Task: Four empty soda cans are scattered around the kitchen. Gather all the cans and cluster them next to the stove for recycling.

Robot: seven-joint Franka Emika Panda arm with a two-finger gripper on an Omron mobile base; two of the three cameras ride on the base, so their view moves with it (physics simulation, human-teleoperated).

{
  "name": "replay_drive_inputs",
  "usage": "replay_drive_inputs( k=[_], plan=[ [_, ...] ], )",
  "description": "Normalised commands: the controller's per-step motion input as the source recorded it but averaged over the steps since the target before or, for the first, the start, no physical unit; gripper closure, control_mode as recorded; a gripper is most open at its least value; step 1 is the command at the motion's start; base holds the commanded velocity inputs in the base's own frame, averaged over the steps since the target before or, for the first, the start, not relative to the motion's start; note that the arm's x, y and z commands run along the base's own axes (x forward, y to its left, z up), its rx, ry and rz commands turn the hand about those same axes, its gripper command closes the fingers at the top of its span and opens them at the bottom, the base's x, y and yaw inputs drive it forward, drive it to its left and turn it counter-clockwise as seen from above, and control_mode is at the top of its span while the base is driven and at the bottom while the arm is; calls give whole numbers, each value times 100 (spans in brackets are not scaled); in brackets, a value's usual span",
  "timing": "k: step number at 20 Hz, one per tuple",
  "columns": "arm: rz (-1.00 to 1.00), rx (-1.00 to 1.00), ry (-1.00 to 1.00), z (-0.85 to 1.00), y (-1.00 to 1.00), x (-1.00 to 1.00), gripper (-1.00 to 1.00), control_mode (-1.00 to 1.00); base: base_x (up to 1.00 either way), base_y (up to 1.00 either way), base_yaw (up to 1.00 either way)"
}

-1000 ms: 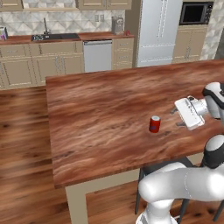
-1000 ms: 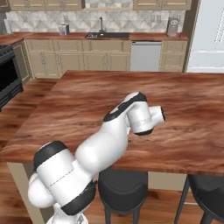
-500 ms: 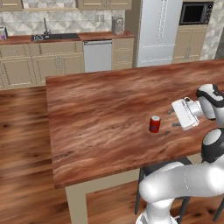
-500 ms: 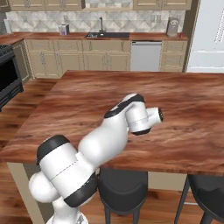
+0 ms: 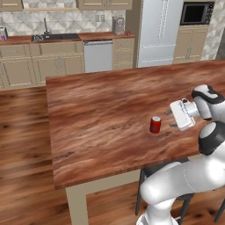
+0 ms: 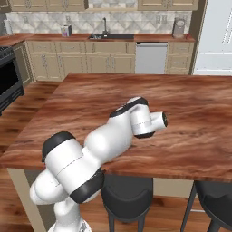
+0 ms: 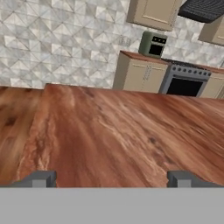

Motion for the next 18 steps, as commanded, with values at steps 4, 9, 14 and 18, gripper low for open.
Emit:
replay_drive_inputs(
  k=[4,9,14,18],
  plan=[
    [0,0,0,-14,-17,20,-100,-100,0,0,0],
    [0,0,0,-14,-20,21,-100,-100,0,0,0],
    [0,1,1,-12,-8,21,-100,-100,0,0,0],
    [0,1,1,-13,-1,20,-100,-100,0,0,0]
  ],
)
